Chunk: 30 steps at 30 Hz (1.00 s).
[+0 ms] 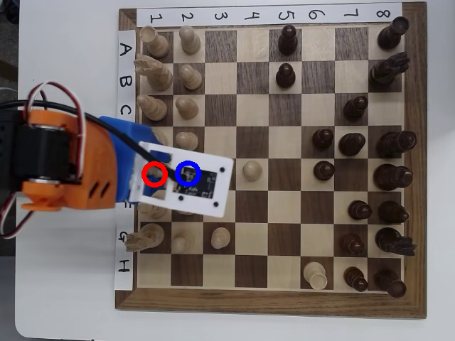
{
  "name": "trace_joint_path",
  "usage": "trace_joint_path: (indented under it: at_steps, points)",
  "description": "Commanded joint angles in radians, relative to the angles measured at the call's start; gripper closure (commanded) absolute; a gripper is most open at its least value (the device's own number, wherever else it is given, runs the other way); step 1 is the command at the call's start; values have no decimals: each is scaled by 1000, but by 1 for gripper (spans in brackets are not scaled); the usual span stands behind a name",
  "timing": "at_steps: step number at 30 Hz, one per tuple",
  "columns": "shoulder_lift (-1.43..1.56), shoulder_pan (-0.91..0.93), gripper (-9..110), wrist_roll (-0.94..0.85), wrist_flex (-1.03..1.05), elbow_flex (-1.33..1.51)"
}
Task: Move the piece to destination
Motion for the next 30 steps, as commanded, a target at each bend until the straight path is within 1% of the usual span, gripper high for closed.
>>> trace_joint_path:
  at_steps: [1, 15, 30]
  points:
    - [-17, -34, 101, 153, -67, -38]
    - [0, -23, 101, 179, -212, 187]
    - [-12, -12, 101, 184, -308, 278]
